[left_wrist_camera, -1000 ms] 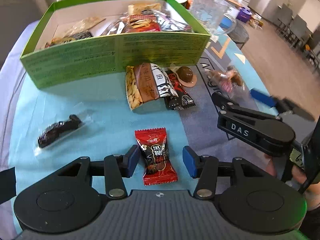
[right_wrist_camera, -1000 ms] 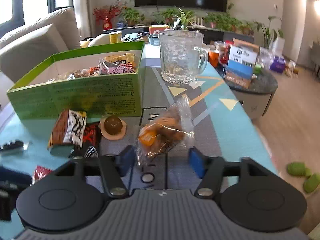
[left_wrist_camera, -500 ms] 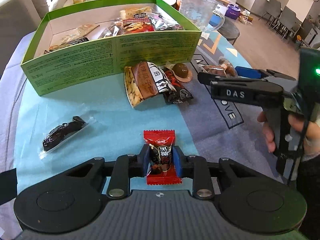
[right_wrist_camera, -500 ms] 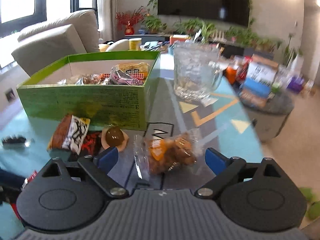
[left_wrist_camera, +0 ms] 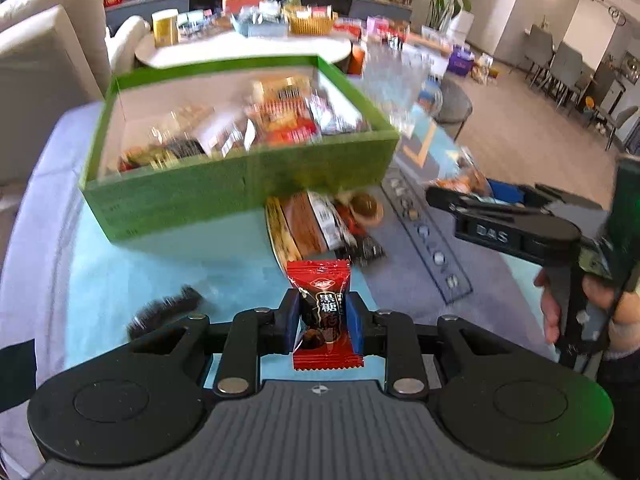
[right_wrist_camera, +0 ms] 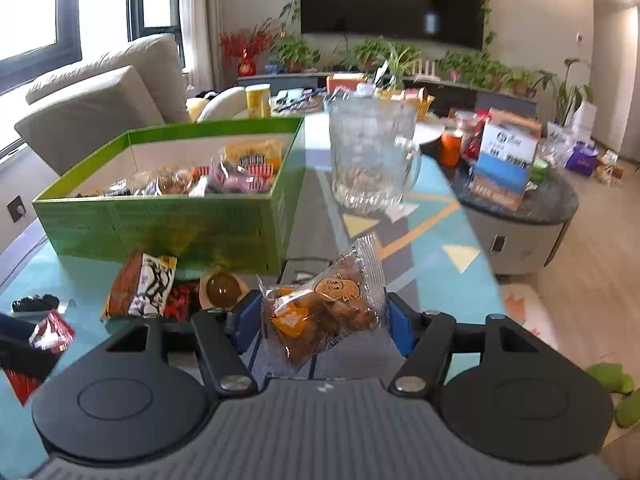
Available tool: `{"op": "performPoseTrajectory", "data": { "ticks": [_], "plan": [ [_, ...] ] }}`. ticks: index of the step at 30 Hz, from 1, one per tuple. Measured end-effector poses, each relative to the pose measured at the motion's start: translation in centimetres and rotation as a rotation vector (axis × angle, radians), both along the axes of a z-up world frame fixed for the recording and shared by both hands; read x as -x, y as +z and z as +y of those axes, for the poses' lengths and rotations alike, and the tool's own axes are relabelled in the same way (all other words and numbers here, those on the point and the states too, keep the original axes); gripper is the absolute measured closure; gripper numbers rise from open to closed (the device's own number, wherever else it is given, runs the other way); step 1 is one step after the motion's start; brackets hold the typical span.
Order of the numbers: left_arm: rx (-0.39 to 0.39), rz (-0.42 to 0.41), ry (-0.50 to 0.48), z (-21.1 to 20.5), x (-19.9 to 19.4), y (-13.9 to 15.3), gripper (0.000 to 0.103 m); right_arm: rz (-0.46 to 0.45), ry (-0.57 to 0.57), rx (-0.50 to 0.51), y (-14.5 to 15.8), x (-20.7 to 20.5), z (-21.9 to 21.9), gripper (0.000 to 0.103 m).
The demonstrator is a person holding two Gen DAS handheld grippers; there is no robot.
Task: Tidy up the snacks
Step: 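Carry the red candy and cookie bag over the green box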
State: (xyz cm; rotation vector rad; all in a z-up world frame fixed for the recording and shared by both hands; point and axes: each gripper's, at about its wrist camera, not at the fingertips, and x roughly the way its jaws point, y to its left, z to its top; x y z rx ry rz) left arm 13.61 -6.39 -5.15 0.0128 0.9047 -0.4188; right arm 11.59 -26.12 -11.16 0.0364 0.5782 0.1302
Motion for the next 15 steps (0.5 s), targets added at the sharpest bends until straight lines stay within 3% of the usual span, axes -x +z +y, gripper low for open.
{"op": "performPoseTrajectory", "data": {
  "ticks": [4, 8, 15],
  "plan": [
    [0.006, -0.077, 0.036, 1.1, -0.9, 2.1, 0.08, -0.077, 0.018, -0.072, 3.2, 0.6, 0.2, 0.042],
    [0.007, -0.145, 0.075, 2.2, -2.4, 4.1, 0.08, -0.149, 0.063, -0.078, 5.5, 0.1, 2.0, 0.042],
    [0.001, -0.184, 0.135, 4.0, -5.5, 5.4, 0.08, -0.176, 0.111, -0.097, 6.8, -3.0, 5.2, 0.042]
  ]
}}
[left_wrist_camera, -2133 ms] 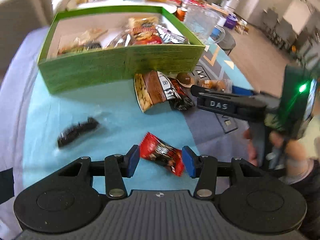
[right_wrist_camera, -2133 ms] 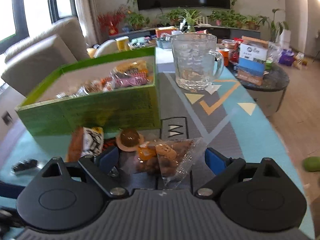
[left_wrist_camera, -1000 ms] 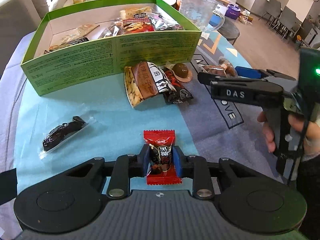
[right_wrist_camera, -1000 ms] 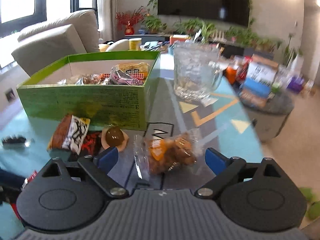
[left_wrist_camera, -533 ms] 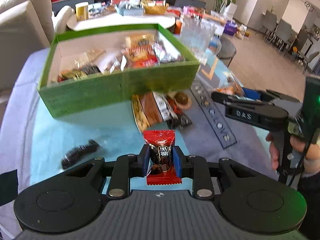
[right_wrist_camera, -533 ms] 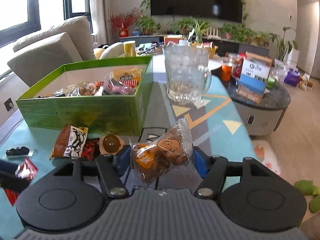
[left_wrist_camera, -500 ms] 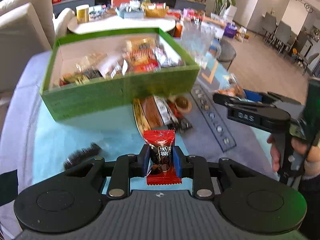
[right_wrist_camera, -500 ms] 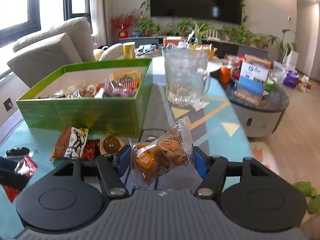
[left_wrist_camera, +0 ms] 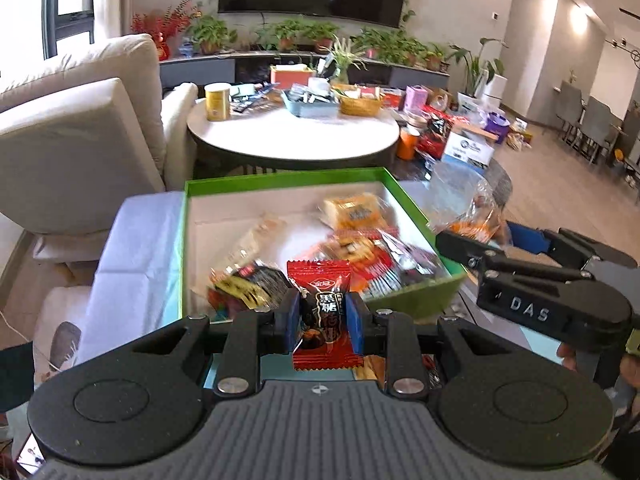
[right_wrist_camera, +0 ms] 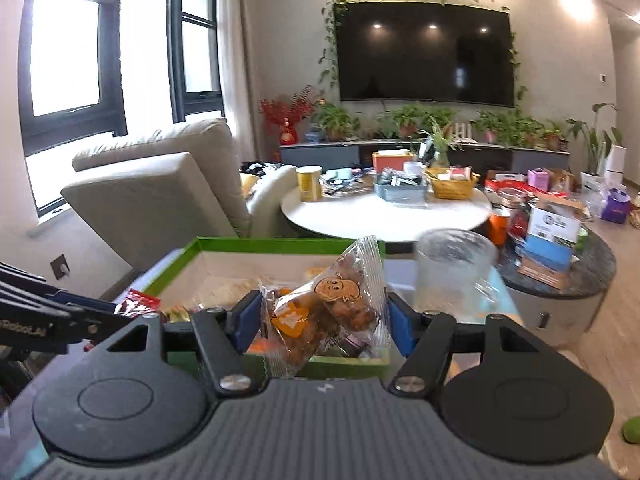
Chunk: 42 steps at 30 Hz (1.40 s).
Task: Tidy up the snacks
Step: 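Carry the red candy and cookie bag over the green box, then open both tools to drop the red candy and cookie bag inside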
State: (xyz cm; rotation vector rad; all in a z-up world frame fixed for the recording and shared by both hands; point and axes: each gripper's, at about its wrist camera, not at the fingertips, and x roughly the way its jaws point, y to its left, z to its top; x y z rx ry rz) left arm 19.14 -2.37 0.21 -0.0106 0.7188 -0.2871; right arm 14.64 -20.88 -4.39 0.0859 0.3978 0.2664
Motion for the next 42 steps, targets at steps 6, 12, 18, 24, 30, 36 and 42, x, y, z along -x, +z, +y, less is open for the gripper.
{"op": "performPoseTrajectory", "data": {
  "ticks": [6, 12, 18, 24, 30, 36, 42],
  "plan": [
    [-0.009, -0.006, 0.024, 1.1, -2.7, -0.5, 0.08, 0.019, -0.007, -0.025, -0.1, -2.4, 1.1, 0.042],
    [-0.008, 0.021, 0.049, 1.8, -5.1, -1.9, 0.08, 0.059, -0.009, -0.037, -1.0, -4.2, 2.3, 0.042],
    [-0.014, 0.044, 0.045, 1.8, -6.6, -3.0, 0.08, 0.095, -0.002, -0.032, -2.0, -5.3, 3.4, 0.042],
    [-0.028, 0.05, 0.046, 1.6, -7.5, -3.8, 0.067, 0.068, -0.105, -0.017, -2.6, -5.8, 3.7, 0.041],
    [-0.02, 0.059, 0.067, 2.2, -7.2, -4.5, 0.06, 0.04, -0.109, 0.006, -2.7, -4.2, 3.0, 0.041],
    [-0.004, 0.044, 0.062, 3.1, -5.3, -4.0, 0.06, 0.047, -0.074, 0.026, -2.6, -2.8, 3.2, 0.041],
    [-0.011, 0.047, -0.022, 4.1, -2.0, -3.8, 0.06, 0.058, -0.084, 0.051, -2.6, -1.7, 2.1, 0.041]
  ]
}}
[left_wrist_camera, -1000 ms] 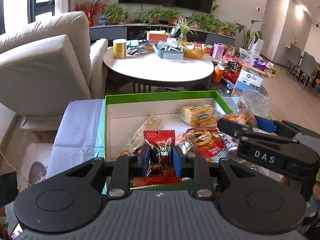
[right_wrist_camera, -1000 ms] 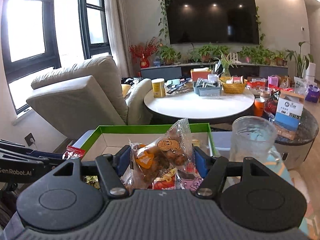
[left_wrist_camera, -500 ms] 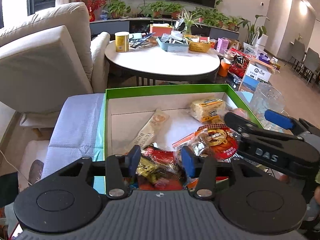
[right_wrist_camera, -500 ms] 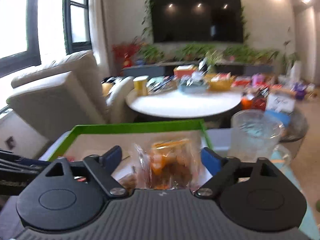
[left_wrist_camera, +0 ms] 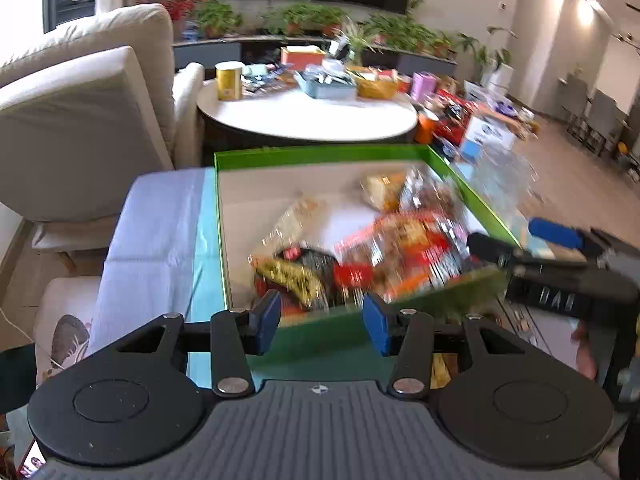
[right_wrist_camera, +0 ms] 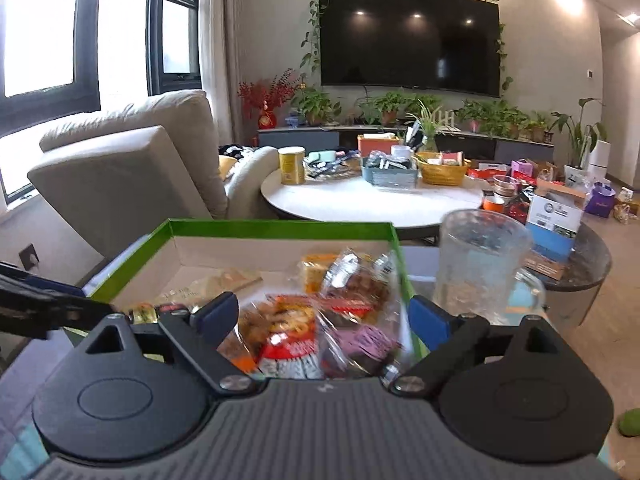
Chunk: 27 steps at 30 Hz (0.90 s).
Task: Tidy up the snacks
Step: 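Open both tools to drop the red candy and cookie bag inside, then move both tools back down to the remaining snacks beside the box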
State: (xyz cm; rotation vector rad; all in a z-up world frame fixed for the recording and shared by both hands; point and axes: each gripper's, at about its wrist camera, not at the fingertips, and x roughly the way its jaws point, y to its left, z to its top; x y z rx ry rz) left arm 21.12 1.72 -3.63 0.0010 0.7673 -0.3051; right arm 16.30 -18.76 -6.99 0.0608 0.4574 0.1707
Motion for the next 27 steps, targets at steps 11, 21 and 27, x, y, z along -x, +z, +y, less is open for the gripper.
{"op": "performPoseTrajectory", "data": {
  "ticks": [11, 21, 27],
  "plan": [
    [-0.036, 0.14, -0.011, 1.3, 1.9, -5.4, 0.059, 0.101, -0.025, -0.033, -2.0, 3.3, -2.3, 0.041],
    [0.025, 0.2, -0.017, 1.7, 5.1, -6.2, 0.058, 0.156, -0.04, 0.014, -4.3, 4.7, -2.0, 0.041],
    [0.002, 0.198, -0.033, 2.0, 6.4, -5.8, 0.058, 0.174, -0.049, -0.013, -4.9, 5.0, -2.8, 0.041]
  ]
}}
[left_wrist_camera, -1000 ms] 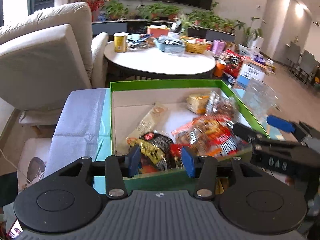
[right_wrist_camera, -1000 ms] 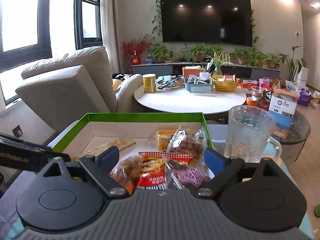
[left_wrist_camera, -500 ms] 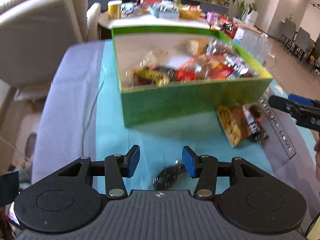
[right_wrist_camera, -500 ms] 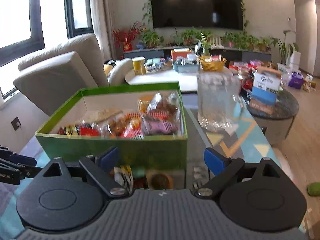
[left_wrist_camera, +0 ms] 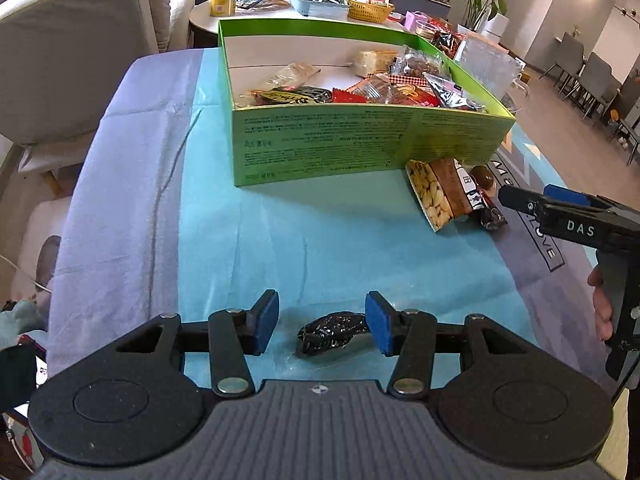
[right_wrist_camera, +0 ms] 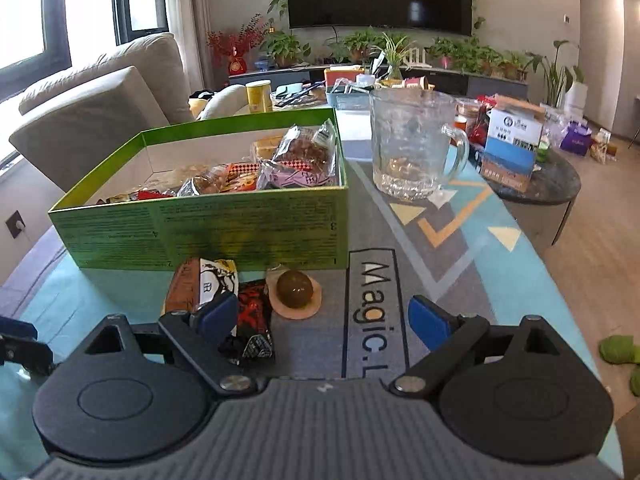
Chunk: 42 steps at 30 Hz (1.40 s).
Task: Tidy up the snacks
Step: 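Move both tools back down to the remaining snacks beside the box, then grasp black candy in clear wrapper with left tool while right tool grasps brown-white pack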
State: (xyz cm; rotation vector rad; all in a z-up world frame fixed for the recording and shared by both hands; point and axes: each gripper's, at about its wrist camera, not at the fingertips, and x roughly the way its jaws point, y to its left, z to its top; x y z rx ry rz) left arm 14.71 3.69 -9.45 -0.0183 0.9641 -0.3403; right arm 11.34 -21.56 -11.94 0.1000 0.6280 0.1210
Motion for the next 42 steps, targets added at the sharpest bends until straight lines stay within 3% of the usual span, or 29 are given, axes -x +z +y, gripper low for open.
{"op": "performPoseTrajectory", "data": {
  "ticks": [11, 25, 31, 36, 42],
  "plan": [
    [0.029, 0.03, 0.037, 1.6, 0.8, -0.1, 0.055, 0.002, 0.15, 0.045, -1.1, 1.0, 2.9, 0.041],
    [0.034, 0.062, 0.081, 3.3, 3.1, 0.9, 0.054, -0.016, 0.129, 0.052, -1.2, 0.6, 4.0, 0.041],
    [0.049, 0.117, -0.037, 1.8, 4.3, 0.6, 0.054, -0.081, 0.204, 0.071, 0.3, 1.0, 4.8, 0.041],
    [0.055, 0.135, -0.064, 0.2, 4.2, -0.4, 0.053, -0.109, 0.258, 0.077, 1.1, -0.4, 6.2, 0.041],
    [0.123, 0.155, 0.026, 0.7, 2.0, -0.4, 0.053, -0.042, 0.234, 0.063, 0.5, -3.6, 6.5, 0.041]
  ]
}}
